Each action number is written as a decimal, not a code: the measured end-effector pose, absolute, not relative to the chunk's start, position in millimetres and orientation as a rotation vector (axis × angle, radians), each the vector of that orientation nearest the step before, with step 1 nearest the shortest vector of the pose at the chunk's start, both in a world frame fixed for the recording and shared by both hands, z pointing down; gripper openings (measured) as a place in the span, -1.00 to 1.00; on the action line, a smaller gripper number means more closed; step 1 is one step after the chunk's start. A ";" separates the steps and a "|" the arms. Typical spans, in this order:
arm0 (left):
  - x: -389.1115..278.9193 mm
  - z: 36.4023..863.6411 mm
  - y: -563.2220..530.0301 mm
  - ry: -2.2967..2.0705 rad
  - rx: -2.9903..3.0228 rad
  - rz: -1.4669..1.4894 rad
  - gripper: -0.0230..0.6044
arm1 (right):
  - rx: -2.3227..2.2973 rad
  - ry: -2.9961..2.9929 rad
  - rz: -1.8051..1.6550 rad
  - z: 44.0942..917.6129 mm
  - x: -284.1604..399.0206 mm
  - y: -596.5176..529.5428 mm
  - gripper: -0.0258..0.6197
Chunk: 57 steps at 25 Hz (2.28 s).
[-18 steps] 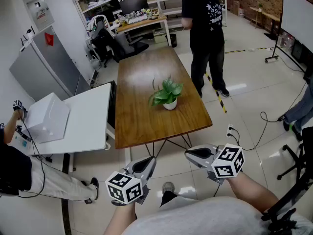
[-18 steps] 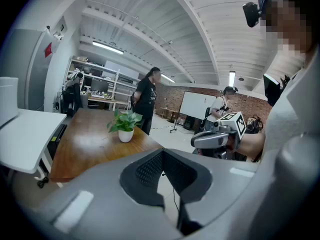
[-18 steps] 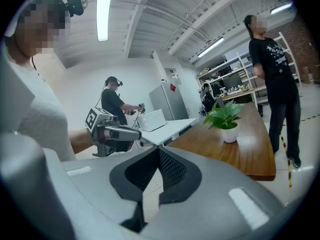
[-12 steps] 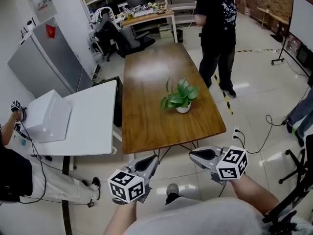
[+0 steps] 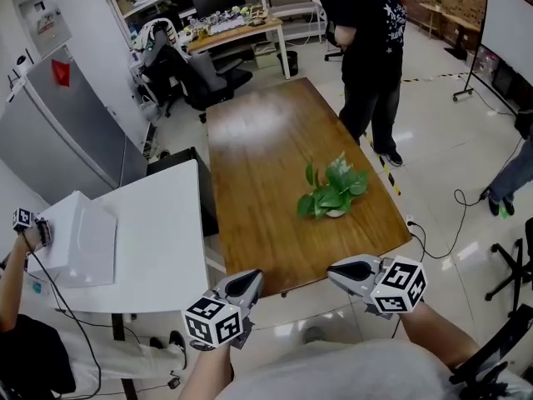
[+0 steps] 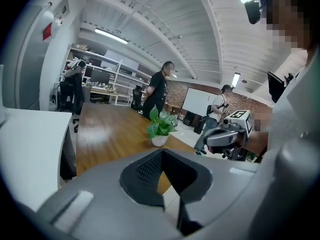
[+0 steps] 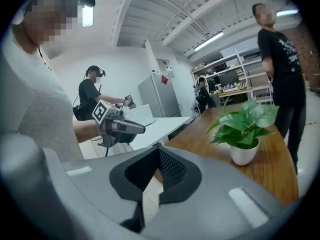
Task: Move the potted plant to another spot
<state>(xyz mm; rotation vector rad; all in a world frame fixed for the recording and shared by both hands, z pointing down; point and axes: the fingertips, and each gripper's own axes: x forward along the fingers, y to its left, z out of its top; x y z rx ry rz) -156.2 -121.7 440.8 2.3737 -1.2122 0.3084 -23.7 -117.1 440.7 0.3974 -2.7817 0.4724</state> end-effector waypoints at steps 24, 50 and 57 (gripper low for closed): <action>-121.1 439.4 -171.8 -1.162 2.410 0.312 -0.95 | 0.712 -2.681 0.255 445.5 46.7 -229.9 -0.51; -151.2 465.6 -151.9 -1.235 2.258 0.470 -0.95 | 0.851 -2.504 0.236 597.1 11.0 -364.7 0.75; -154.9 467.2 -158.4 -1.244 2.250 0.498 -0.95 | 0.837 -2.555 0.240 596.3 1.4 -373.8 0.76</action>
